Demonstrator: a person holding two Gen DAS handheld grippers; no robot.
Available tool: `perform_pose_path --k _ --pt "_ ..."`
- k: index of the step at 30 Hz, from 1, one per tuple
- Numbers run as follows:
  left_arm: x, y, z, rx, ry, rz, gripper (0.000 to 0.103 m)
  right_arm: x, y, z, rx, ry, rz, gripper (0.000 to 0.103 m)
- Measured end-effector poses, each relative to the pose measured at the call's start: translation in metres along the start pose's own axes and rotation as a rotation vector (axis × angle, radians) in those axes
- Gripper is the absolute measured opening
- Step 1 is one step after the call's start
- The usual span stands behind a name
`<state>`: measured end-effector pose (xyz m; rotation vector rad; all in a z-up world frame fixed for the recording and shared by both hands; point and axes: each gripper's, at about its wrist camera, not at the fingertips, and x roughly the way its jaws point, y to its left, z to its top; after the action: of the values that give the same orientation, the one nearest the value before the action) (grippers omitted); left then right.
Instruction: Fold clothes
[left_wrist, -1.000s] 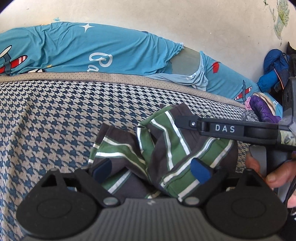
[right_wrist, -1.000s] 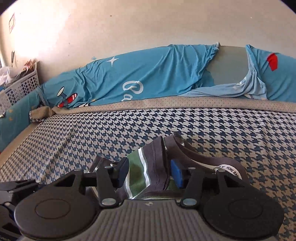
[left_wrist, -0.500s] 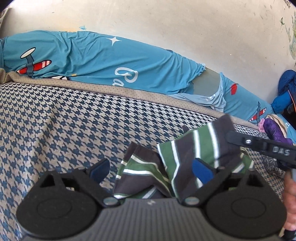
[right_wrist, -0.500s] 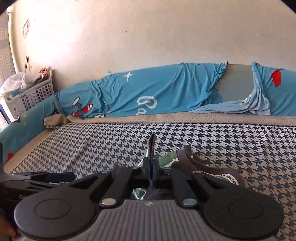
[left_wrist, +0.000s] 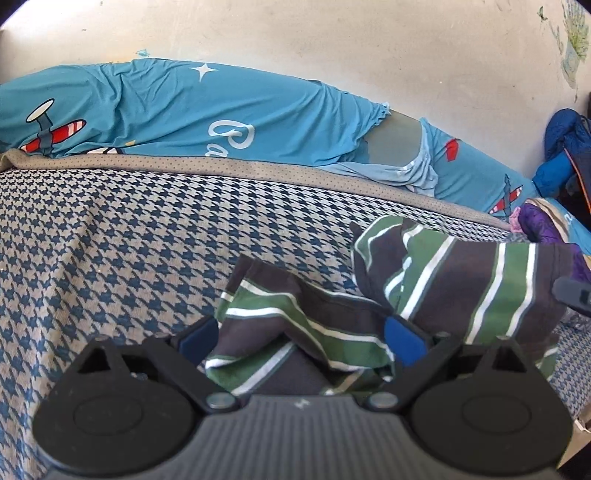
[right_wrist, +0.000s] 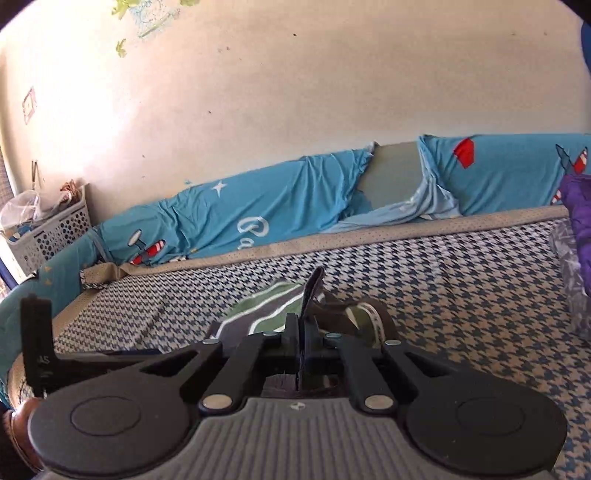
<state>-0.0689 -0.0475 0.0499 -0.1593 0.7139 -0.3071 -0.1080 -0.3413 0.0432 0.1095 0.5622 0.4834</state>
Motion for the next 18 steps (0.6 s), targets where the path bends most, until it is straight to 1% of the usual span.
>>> perform_pose_path --k 3,7,9,11,12,14,16,18 --pt "-0.005 -0.014 -0.01 0.039 0.004 -0.029 0.099 -0.003 -0.008 -0.016 0.018 0.068 -0.06 0.005" --pt "-0.006 -0.03 -0.024 0.087 0.03 -0.054 0.1 -0.003 -0.02 -0.037 0.046 0.176 -0.121 0.005" --pt "-0.004 -0.036 -0.032 0.1 0.054 -0.057 0.1 -0.004 -0.026 -0.044 0.082 0.2 -0.151 0.006" --pt "-0.002 -0.039 -0.039 0.103 0.076 -0.059 0.1 -0.006 -0.033 -0.047 0.122 0.199 -0.169 0.011" --pt "-0.001 -0.04 -0.042 0.104 0.084 -0.059 0.1 -0.008 -0.037 -0.047 0.142 0.192 -0.173 0.014" --pt "0.0 -0.041 -0.047 0.105 0.096 -0.06 0.1 -0.015 -0.042 -0.044 0.179 0.146 -0.156 0.024" --pt "0.001 -0.041 -0.051 0.103 0.108 -0.058 0.1 -0.02 -0.045 -0.04 0.206 0.098 -0.141 0.046" --pt "0.001 -0.042 -0.056 0.099 0.118 -0.059 0.1 -0.02 -0.045 -0.038 0.223 0.069 -0.129 0.052"
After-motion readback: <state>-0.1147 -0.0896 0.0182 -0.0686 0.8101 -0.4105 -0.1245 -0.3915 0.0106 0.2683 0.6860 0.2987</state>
